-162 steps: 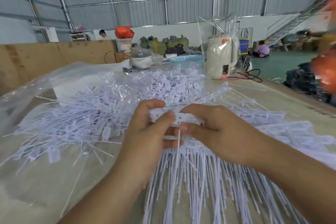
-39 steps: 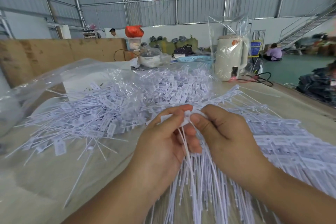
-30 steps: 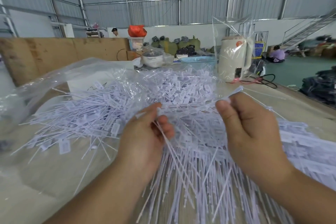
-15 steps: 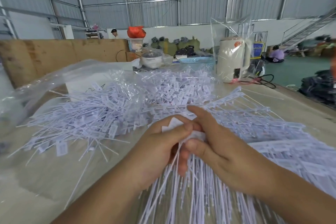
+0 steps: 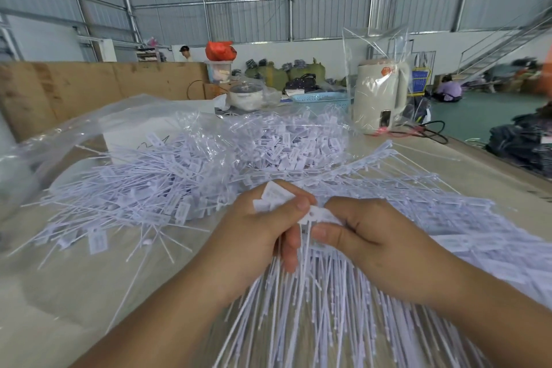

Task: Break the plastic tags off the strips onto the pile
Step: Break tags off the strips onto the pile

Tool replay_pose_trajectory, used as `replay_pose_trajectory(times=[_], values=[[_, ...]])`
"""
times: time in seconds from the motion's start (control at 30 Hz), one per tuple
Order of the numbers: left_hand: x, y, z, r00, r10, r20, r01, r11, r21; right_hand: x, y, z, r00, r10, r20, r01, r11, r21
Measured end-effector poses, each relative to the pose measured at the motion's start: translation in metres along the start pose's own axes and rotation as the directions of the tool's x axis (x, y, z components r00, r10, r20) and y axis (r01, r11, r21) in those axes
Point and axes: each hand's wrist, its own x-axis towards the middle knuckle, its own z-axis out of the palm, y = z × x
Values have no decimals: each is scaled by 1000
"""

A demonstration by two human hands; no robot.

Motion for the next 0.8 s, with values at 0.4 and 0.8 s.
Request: replay_pose_trajectory(times=[0.4, 0.8], values=[[1, 1, 29, 971, -171, -168, 39, 804, -593, 8, -26, 24, 901, -53, -430, 85, 995, 55], [-4, -3, 17, 996, -83, -18, 77, 970, -232, 1, -11, 18, 991, -126, -37, 130, 976, 177]])
